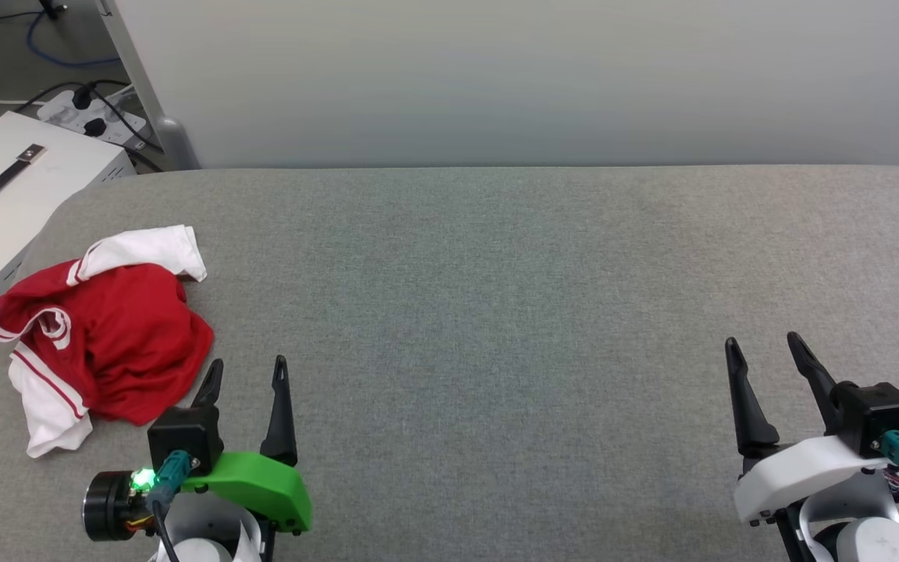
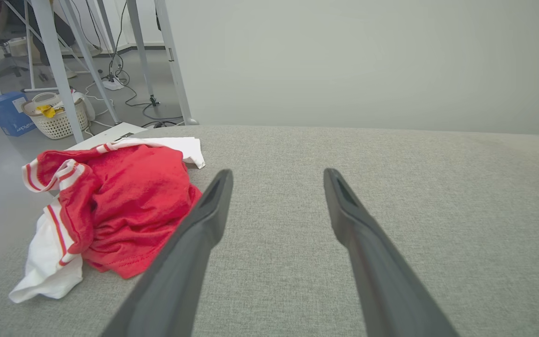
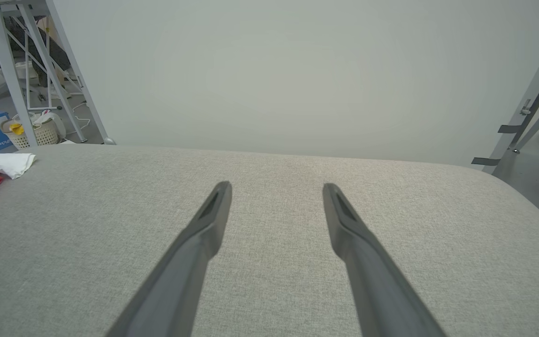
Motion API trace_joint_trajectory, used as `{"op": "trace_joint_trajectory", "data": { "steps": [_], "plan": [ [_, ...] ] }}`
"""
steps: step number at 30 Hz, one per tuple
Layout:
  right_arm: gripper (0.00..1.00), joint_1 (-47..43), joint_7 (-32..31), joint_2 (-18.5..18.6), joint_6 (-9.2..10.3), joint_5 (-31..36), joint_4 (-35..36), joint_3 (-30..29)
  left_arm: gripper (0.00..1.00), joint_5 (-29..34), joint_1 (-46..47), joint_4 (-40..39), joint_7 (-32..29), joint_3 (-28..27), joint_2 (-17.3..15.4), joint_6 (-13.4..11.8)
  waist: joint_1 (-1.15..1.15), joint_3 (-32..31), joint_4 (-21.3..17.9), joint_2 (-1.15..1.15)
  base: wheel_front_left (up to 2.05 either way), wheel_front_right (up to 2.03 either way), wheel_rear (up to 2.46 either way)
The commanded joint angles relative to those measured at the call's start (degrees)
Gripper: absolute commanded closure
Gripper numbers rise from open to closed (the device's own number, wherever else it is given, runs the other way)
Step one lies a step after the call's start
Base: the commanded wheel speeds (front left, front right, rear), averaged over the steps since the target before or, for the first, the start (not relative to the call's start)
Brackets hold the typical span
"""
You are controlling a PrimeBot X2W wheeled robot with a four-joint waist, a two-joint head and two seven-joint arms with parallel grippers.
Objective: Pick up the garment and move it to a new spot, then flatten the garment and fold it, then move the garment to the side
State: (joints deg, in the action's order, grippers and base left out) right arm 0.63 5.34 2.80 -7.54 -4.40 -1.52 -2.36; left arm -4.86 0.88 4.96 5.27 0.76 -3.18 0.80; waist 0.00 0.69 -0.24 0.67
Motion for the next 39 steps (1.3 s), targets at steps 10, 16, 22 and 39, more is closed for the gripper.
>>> {"op": "trace_joint_trajectory", "data": {
  "steps": [10,16,22,39],
  "plan": [
    [0.00,0.8,1.7,0.1,0.02,-0.9,-0.3,-0.3,0.00,-1.2,0.5,1.1,1.7,0.0,0.1,0.3,0.00,0.2,0.1,-0.31,0.00,0.00,0.00],
    [0.00,0.9,2.6,0.1,0.03,-1.5,-0.3,-0.5,0.00,-1.9,0.5,1.3,2.6,-0.1,0.2,0.5,0.00,0.2,0.2,-0.35,0.00,0.00,0.00],
    [0.00,1.0,3.3,0.1,0.03,-2.0,-0.5,-0.7,0.00,-2.4,0.6,1.8,3.3,0.0,0.2,0.6,0.00,0.3,0.3,-0.38,0.00,0.00,0.00],
    [0.00,1.1,5.6,0.1,0.04,-3.0,-1.1,-1.3,0.00,-4.3,0.5,4.1,5.6,0.4,0.2,0.8,0.00,0.0,0.9,-0.48,0.00,0.00,0.00]
  ]
}}
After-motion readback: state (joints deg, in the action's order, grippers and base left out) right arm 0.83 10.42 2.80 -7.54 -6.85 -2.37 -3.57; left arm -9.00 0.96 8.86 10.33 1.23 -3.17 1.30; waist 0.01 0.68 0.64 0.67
